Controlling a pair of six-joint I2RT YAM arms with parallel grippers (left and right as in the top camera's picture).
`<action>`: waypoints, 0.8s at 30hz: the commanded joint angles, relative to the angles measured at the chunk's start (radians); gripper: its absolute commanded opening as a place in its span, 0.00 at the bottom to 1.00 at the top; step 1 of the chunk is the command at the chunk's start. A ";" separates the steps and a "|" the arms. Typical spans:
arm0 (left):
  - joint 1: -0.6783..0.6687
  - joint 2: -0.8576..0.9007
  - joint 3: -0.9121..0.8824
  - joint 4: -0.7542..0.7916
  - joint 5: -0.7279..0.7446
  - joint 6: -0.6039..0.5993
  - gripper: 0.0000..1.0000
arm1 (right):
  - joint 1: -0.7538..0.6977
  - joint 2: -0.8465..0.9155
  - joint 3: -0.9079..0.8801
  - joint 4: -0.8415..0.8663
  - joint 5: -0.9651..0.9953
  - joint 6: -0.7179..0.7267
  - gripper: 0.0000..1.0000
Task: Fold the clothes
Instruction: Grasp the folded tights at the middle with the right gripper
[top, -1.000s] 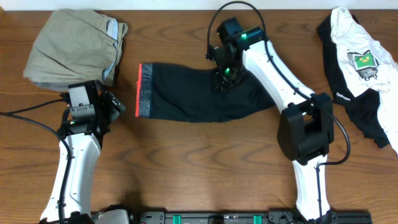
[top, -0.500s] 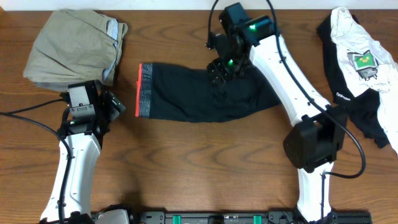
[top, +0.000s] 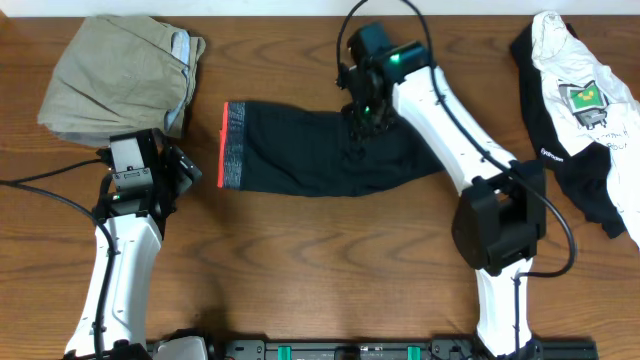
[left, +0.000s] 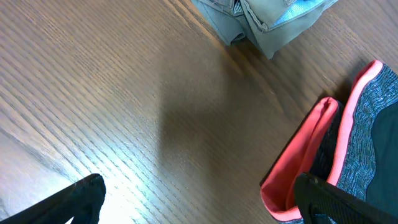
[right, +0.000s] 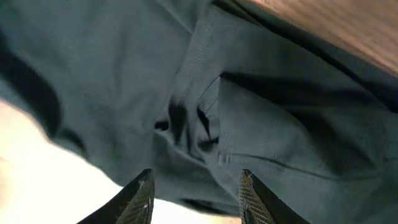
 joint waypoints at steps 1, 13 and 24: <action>0.003 0.000 0.018 0.004 -0.008 0.010 0.98 | 0.031 0.016 -0.051 0.036 0.090 0.042 0.41; 0.003 0.000 0.016 0.003 -0.008 0.010 0.98 | 0.048 0.021 -0.181 0.180 0.258 0.106 0.32; 0.003 0.000 0.016 0.003 -0.008 0.010 0.98 | 0.050 0.021 -0.182 0.222 0.256 0.108 0.33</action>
